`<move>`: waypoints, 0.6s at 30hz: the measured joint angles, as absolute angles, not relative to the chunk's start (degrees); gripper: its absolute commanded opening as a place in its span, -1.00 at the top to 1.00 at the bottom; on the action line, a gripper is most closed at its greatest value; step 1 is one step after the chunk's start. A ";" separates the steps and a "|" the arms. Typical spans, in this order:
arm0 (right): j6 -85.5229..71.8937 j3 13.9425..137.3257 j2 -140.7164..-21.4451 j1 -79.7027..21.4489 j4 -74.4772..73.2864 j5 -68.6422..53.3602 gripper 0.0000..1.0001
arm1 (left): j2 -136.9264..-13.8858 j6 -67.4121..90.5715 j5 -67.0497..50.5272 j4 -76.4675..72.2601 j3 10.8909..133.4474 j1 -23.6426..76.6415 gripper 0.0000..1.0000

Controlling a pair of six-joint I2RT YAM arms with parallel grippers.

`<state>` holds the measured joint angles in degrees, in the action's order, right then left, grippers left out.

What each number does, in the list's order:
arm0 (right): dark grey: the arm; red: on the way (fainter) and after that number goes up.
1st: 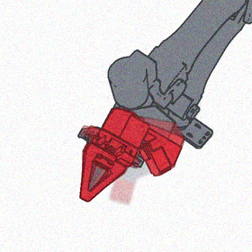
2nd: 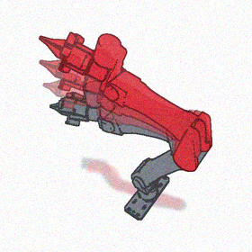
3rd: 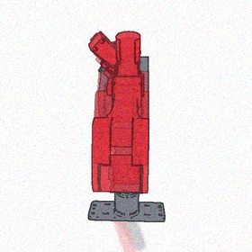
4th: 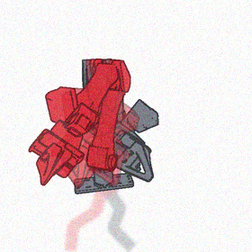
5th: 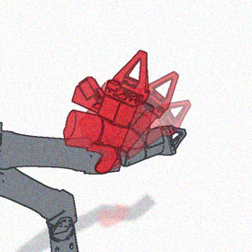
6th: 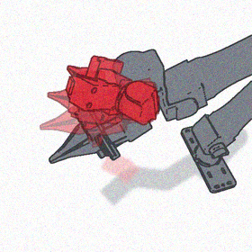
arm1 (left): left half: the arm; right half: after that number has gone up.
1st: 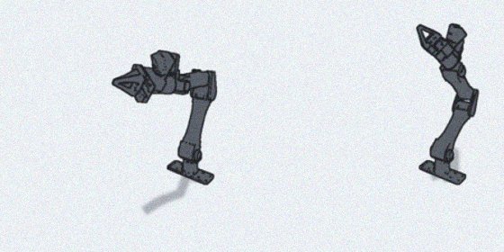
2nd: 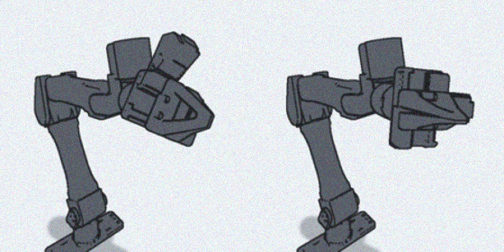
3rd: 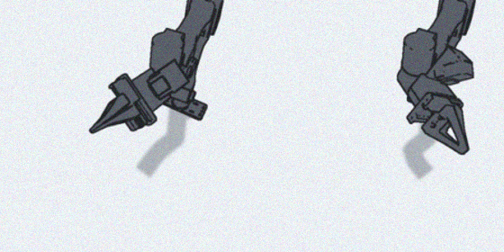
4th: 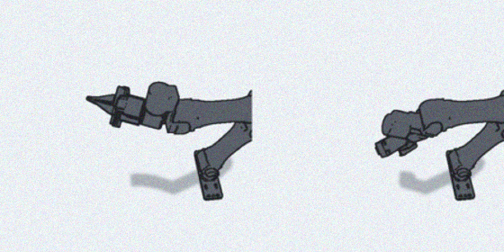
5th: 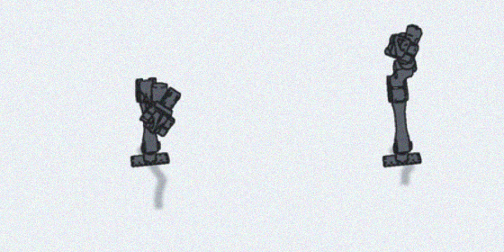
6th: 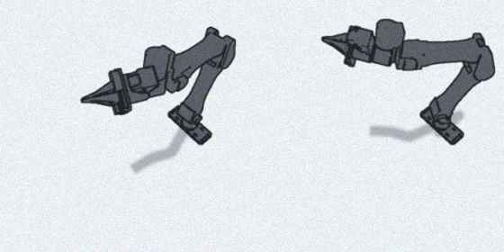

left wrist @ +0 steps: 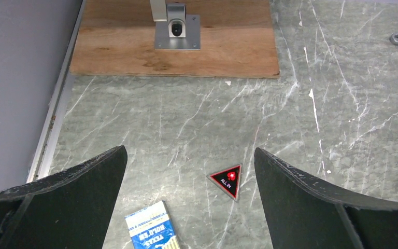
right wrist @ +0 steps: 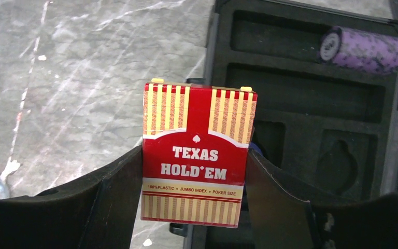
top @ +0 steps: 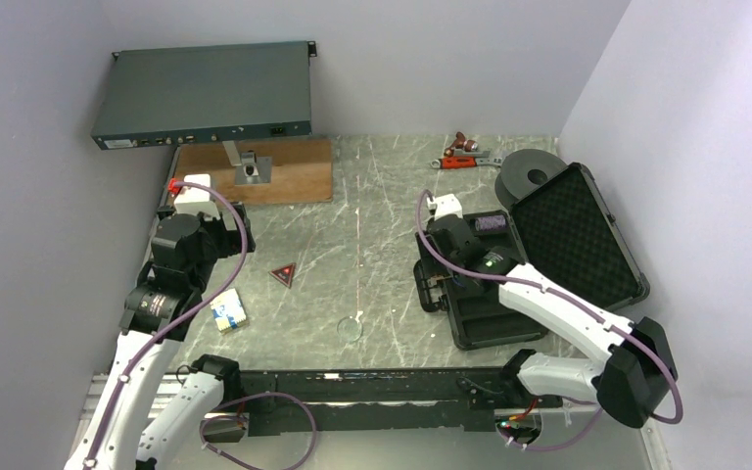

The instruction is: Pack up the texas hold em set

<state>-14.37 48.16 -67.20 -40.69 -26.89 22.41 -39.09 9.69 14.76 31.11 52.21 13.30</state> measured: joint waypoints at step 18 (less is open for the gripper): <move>-7.64 30.22 -50.39 -38.13 -15.86 27.86 1.00 | -39.27 9.69 14.15 31.14 52.23 13.30 -0.98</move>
<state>-7.64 30.22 -50.39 -38.13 -15.86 27.86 -39.27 9.69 14.15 31.14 52.23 13.30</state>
